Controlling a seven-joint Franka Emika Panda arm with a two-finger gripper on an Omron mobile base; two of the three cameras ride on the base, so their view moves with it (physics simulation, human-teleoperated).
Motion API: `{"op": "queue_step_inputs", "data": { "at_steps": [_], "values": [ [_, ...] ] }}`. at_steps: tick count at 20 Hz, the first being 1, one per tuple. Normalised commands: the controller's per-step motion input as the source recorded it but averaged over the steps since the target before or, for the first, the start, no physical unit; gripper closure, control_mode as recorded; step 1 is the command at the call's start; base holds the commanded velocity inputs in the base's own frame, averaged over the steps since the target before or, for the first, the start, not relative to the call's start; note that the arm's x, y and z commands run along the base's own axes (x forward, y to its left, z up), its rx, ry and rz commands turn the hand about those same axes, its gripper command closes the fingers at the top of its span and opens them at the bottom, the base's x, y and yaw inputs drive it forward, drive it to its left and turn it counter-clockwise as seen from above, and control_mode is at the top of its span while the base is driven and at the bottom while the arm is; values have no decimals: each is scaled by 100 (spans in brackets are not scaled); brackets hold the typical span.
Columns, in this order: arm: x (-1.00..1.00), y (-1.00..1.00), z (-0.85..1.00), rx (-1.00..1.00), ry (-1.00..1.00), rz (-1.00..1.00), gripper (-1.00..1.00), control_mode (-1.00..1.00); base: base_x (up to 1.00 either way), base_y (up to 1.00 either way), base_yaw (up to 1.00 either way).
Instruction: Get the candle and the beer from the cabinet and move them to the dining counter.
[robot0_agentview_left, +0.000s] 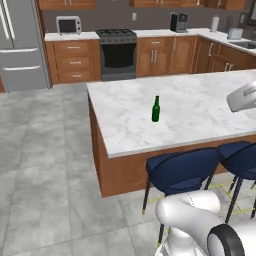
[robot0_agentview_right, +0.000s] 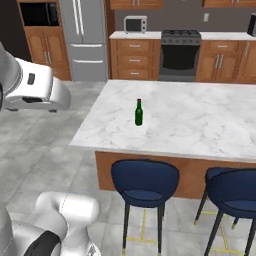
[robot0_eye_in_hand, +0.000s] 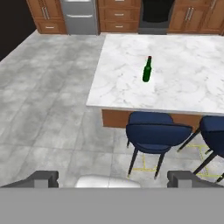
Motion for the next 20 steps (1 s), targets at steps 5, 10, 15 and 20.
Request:
{"op": "queue_step_inputs", "data": {
  "at_steps": [5,10,15,20],
  "values": [
    [0,0,0,0,0,0,-100,100,-10,100,-10],
    [0,0,0,0,0,0,-100,100,32,100,-6],
    [0,0,0,0,0,0,-100,100,74,100,-1],
    [0,0,0,0,0,0,-100,100,100,100,0]
  ]
}}
